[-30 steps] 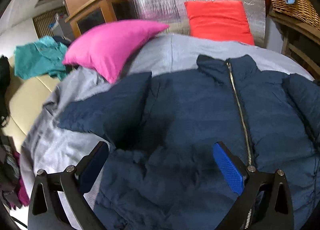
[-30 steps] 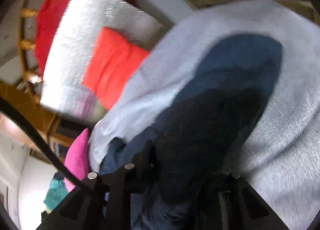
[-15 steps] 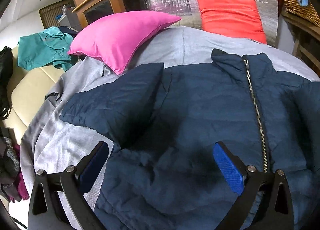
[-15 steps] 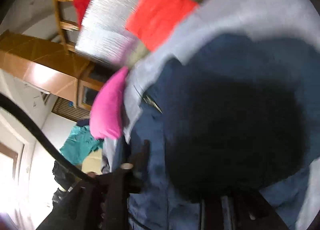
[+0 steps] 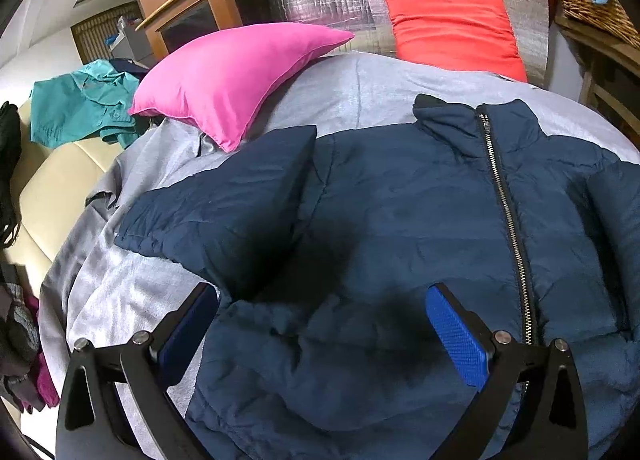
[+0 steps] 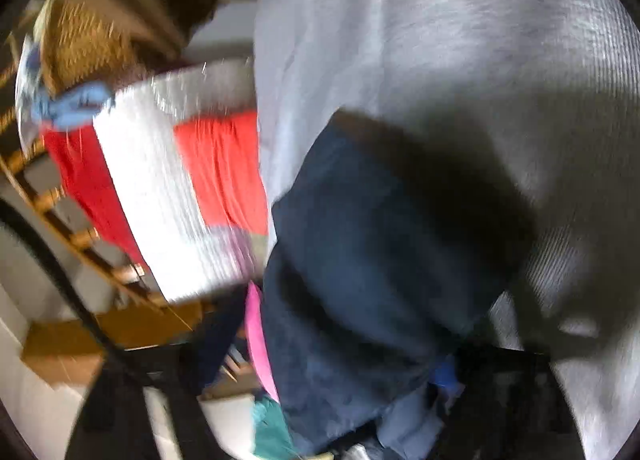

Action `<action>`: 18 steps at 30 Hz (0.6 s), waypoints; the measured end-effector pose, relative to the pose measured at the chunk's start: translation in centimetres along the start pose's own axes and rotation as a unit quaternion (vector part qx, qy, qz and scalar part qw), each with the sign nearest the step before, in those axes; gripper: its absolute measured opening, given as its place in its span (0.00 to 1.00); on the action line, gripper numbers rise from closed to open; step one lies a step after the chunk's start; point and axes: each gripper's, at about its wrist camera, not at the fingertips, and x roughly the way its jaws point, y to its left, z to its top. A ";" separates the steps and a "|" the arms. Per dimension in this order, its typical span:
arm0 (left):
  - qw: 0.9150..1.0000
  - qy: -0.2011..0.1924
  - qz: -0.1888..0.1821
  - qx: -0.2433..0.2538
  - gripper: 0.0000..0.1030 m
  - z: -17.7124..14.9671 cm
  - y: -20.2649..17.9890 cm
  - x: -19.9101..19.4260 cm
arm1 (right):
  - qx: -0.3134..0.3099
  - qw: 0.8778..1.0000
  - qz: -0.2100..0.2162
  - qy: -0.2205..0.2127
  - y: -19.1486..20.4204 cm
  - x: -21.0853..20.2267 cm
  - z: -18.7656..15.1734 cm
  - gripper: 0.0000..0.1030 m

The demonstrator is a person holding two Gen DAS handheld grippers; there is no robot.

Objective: Fold large clothes
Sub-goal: 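Fold the held sleeve across the jacket body with the right gripper, release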

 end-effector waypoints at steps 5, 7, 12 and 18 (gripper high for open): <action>1.000 -0.009 0.004 -0.004 1.00 0.2 0.7 -0.4 | -0.187 0.980 -0.048 -0.042 6.2 0.2 -3.2 0.25; 1.000 -0.017 0.010 -0.014 1.00 0.3 1.7 -0.6 | -0.332 0.939 -0.061 -0.059 10.8 0.7 -7.4 0.25; 0.998 -0.025 0.018 -0.050 1.00 0.4 5.4 -0.9 | -0.554 0.833 -0.009 -0.007 15.1 3.2 -18.4 0.25; 0.993 -0.029 0.036 -0.105 1.00 0.3 10.6 -1.0 | -0.667 0.734 -0.046 0.120 13.3 10.2 -29.7 0.51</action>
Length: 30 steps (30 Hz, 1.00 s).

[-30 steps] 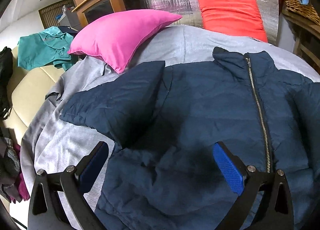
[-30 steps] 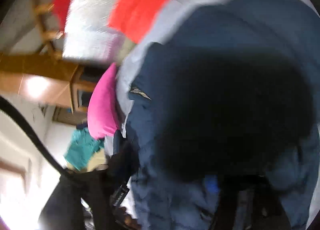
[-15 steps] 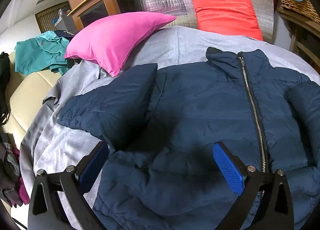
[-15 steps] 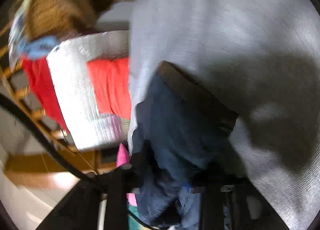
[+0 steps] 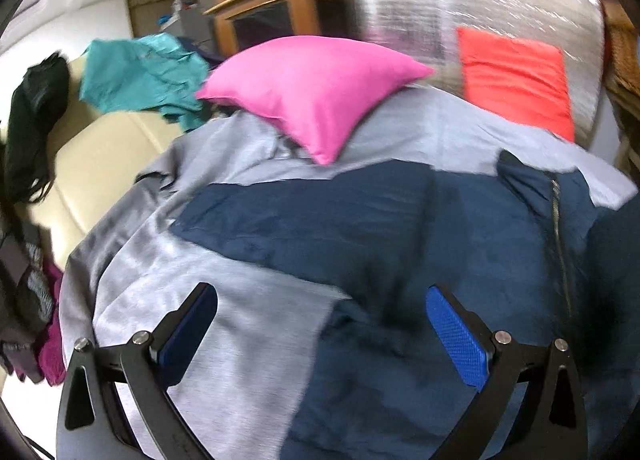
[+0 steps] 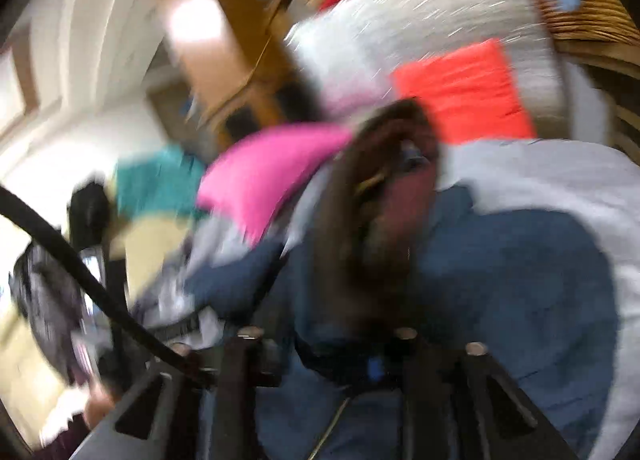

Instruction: Fold large clothes

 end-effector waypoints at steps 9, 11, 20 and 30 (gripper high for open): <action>0.999 0.010 -0.030 -0.033 1.00 0.5 1.6 0.2 | 0.015 0.999 -0.038 0.017 -3.7 -3.4 -3.4 0.75; 0.999 0.015 -0.034 -0.025 1.00 0.5 1.1 0.5 | 0.072 0.995 -0.074 0.005 -7.0 -5.8 -3.4 0.75; 0.992 0.056 0.008 -0.111 1.00 1.7 7.0 3.8 | 0.269 0.940 -0.205 0.051 -20.2 -5.7 -4.6 0.50; 0.963 0.127 -0.040 -0.236 1.00 1.7 14.6 9.9 | 0.189 0.958 -0.217 -0.005 -14.9 -6.5 -2.0 0.53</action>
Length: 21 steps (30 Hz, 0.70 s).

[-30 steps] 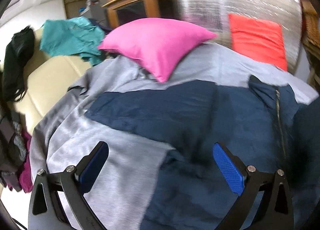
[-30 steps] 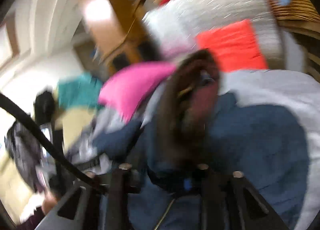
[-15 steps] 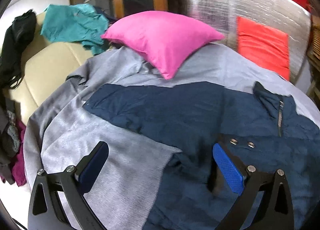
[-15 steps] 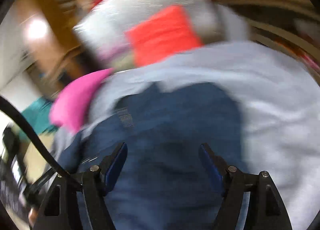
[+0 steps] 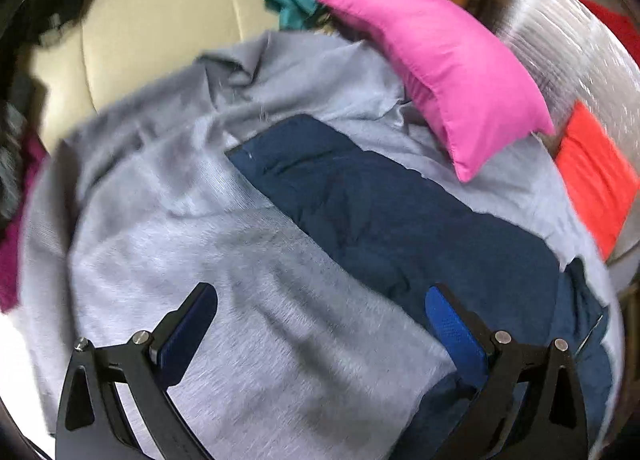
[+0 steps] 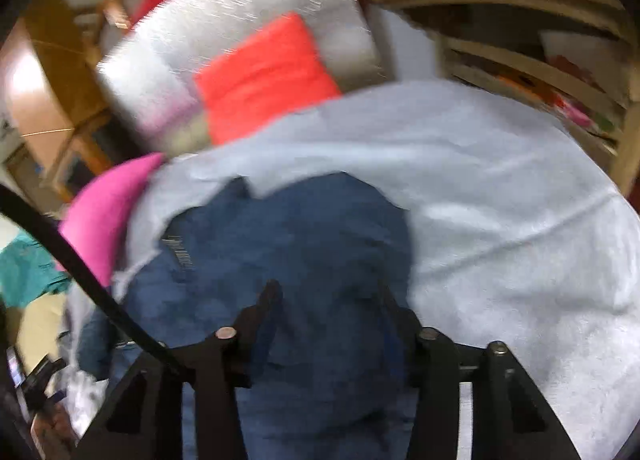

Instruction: Fold large clothes

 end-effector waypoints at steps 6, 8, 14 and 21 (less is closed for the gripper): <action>0.983 0.065 -0.125 -0.118 1.00 1.2 2.3 4.2 | -0.018 0.997 0.054 0.060 3.7 3.0 -2.4 0.53; 0.975 0.076 -0.149 -0.148 1.00 1.5 2.9 5.3 | -0.020 0.995 0.061 0.070 4.6 3.7 -2.7 0.53; 0.966 0.056 -0.168 -0.190 0.56 2.9 3.9 7.5 | -0.026 0.996 0.065 0.061 4.1 4.3 -3.3 0.53; 0.975 0.024 -0.175 -0.134 0.12 4.2 1.4 5.8 | -0.003 0.997 0.059 0.046 2.8 2.9 -2.8 0.53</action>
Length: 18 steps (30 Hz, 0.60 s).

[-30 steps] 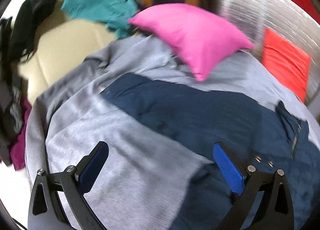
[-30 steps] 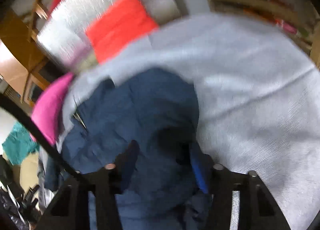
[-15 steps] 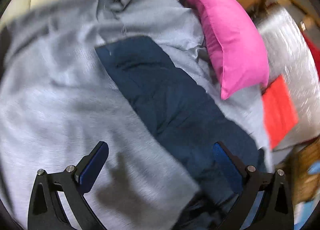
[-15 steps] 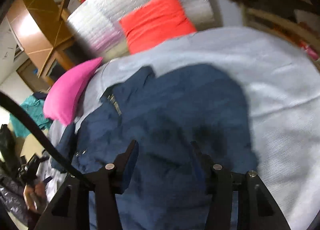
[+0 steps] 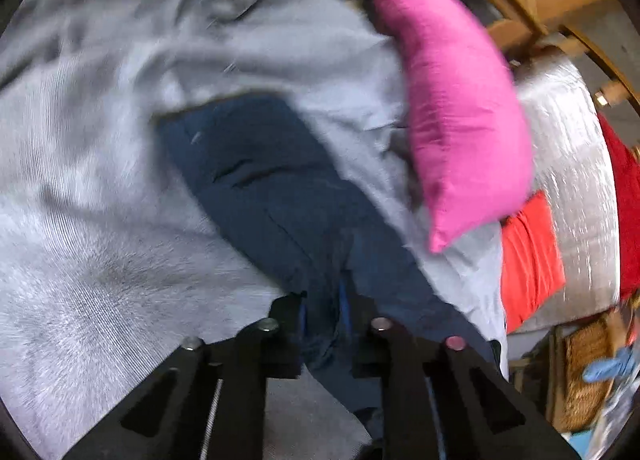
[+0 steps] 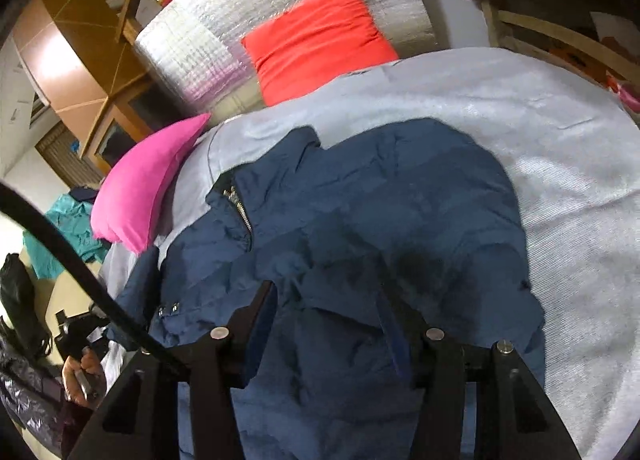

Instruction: Fold large clothes

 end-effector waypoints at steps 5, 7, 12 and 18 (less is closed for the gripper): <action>0.986 -0.041 -0.040 0.154 0.11 -3.9 -9.9 -5.7 | 0.017 1.000 -0.003 -0.022 -0.9 -1.6 0.5 0.53; 0.972 -0.046 -0.073 0.217 0.11 -7.1 -13.8 -7.6 | 0.027 0.999 -0.004 -0.030 -1.6 -2.4 0.7 0.53; 0.931 0.019 -0.146 0.334 0.11 -17.2 -20.8 -8.7 | 0.055 0.997 -0.007 -0.046 -3.3 -4.2 1.1 0.53; 0.891 0.105 -0.152 0.415 0.10 -27.6 -24.8 -5.4 | 0.080 0.995 -0.014 -0.059 -5.4 -5.9 1.5 0.53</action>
